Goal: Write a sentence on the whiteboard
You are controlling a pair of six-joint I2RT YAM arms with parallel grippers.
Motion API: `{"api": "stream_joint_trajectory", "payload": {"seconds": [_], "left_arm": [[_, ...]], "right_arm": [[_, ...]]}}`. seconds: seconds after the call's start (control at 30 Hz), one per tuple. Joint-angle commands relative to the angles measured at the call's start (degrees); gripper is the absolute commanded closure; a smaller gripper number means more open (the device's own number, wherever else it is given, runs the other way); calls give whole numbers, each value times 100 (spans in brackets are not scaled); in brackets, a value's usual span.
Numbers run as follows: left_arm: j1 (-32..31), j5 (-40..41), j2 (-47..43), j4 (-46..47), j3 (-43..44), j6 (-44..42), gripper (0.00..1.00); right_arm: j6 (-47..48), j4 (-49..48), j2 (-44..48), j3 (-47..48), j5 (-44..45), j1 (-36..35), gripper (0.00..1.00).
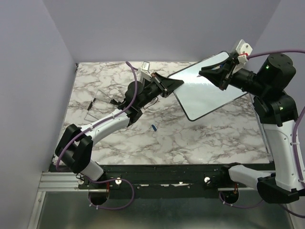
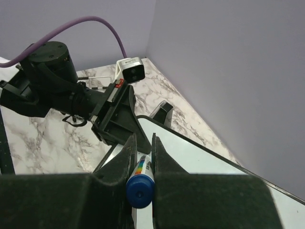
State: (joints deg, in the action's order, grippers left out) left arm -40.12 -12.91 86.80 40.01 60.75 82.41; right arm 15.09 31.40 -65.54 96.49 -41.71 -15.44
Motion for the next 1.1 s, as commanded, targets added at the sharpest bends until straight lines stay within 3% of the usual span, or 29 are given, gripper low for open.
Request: {"api": "stream_joint_trajectory", "payload": {"seconds": [0.0, 0.13, 0.47, 0.73, 1.07], "left_arm": [[13, -27, 29, 334, 498, 373, 100], [4, -194, -49, 34, 727, 126, 100], [-321, 596, -910, 174, -405, -5, 100], [-848, 1062, -1253, 271, -846, -392, 100], [-901, 1132, -1218, 675, -1073, -349, 100]], "right_arm": [[19, 138, 199, 98, -205, -38, 99], [28, 392, 454, -16, -135, -38, 99], [-76, 1702, -178, 1355, -442, -38, 99], [-77, 1756, -82, 1031, -925, -38, 100], [521, 2010, 191, 599, -1321, 129, 99]]}}
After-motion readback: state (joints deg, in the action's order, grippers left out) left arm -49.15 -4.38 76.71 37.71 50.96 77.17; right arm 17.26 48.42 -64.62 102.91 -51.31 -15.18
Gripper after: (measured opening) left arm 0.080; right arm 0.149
